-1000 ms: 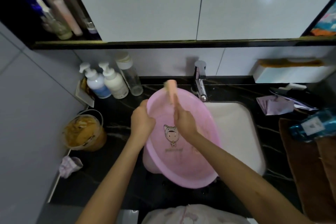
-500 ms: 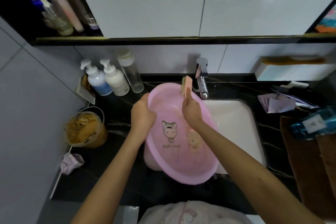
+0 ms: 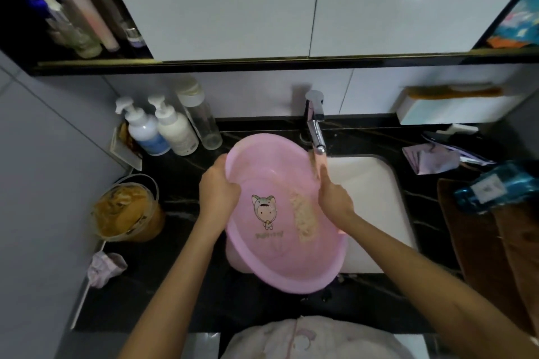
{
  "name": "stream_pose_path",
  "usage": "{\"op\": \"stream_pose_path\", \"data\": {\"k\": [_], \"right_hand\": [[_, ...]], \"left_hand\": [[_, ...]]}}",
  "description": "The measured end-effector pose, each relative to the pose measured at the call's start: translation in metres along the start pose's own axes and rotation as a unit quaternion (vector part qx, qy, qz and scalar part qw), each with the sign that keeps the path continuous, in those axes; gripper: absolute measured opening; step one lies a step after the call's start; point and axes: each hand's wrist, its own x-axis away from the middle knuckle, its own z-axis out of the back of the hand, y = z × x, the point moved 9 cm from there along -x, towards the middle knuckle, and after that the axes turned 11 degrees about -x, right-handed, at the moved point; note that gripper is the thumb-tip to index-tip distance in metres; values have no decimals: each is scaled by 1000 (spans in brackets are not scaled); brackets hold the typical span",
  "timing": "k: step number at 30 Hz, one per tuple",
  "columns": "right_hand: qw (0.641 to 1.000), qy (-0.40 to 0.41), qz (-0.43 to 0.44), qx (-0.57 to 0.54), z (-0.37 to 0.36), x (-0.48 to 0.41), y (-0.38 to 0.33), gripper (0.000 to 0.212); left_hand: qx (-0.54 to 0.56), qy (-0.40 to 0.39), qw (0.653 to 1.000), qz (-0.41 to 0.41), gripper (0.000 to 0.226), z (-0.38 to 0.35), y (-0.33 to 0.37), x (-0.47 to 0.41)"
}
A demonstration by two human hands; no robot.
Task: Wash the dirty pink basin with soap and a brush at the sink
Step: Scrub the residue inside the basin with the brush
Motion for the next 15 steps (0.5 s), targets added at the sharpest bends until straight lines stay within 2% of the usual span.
{"op": "stream_pose_path", "data": {"k": [3, 7, 9, 10, 13, 14, 15], "right_hand": [[999, 8, 12, -32, -4, -1, -34, 66], [985, -11, 122, -122, -20, 3, -116, 61], [975, -17, 167, -143, -22, 6, -127, 60], [977, -14, 158, -140, -21, 4, -118, 60], [984, 3, 45, -172, -12, -10, -77, 58], [981, 3, 37, -192, -9, -6, -77, 55], [976, 3, 75, -204, -10, 0, -92, 54]], "left_hand": [[5, 2, 1000, -6, 53, 1, 2, -1], [-1, 8, 1000, -23, 54, -1, 3, -3], [-3, 14, 1000, -27, 53, 1, 3, -3], [-4, 15, 999, -32, 53, 0, 4, -3], [11, 9, 999, -37, 57, -2, 5, -3], [22, -1, 999, -38, 57, -4, 6, -3], [31, -9, 999, -43, 57, -5, 5, -3]]}}
